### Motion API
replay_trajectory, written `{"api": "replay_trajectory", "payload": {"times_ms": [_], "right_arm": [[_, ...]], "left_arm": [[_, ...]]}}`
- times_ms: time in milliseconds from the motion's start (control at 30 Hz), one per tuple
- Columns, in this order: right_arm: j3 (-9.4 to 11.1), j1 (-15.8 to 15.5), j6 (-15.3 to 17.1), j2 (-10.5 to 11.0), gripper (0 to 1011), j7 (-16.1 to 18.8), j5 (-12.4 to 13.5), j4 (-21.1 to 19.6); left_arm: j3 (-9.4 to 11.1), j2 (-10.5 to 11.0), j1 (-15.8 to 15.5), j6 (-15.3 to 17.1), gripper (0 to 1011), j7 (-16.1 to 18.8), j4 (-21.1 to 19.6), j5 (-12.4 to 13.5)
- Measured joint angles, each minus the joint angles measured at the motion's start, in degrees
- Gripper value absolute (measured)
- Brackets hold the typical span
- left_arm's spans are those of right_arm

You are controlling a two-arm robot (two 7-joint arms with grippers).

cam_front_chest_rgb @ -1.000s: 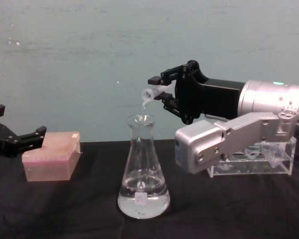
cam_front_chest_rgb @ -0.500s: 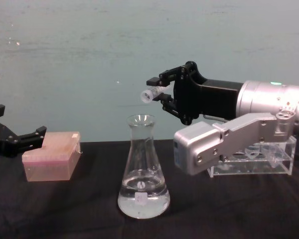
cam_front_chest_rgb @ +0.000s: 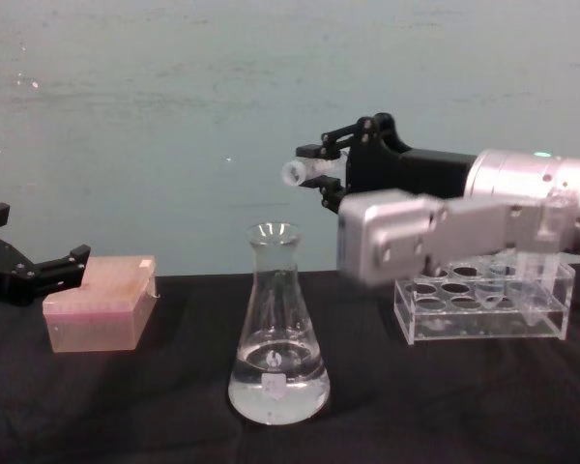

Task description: Pour the liquid from the test tube into the beaker using one hand.

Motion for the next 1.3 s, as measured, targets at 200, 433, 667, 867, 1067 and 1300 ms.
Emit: {"api": "replay_trajectory", "payload": {"times_ms": [200,433,667,867,1067,1300], "right_arm": [[6.6,-2.5,0.2,-0.5,218,14.1,17.2,-2.5],[13.3,-3.2,4.9,-1.6,218,27.2,33.6,-2.5],[18.9,-1.3,12.8,-3.8,218,35.9,45.5,1.2],[21.9,1.6,20.0,-5.4,218,41.2,53.4,6.5],[22.6,3.4,23.9,-6.1,218,44.1,57.5,10.7],[22.2,4.1,24.9,-6.1,218,45.1,59.2,12.5]], "left_arm": [[0.0,0.0,0.0,0.0,1000,0.0,0.0,0.0],[0.0,0.0,0.0,0.0,1000,0.0,0.0,0.0],[0.0,0.0,0.0,0.0,1000,0.0,0.0,0.0],[0.0,0.0,0.0,0.0,1000,0.0,0.0,0.0],[0.0,0.0,0.0,0.0,1000,0.0,0.0,0.0],[0.0,0.0,0.0,0.0,1000,0.0,0.0,0.0]]}}
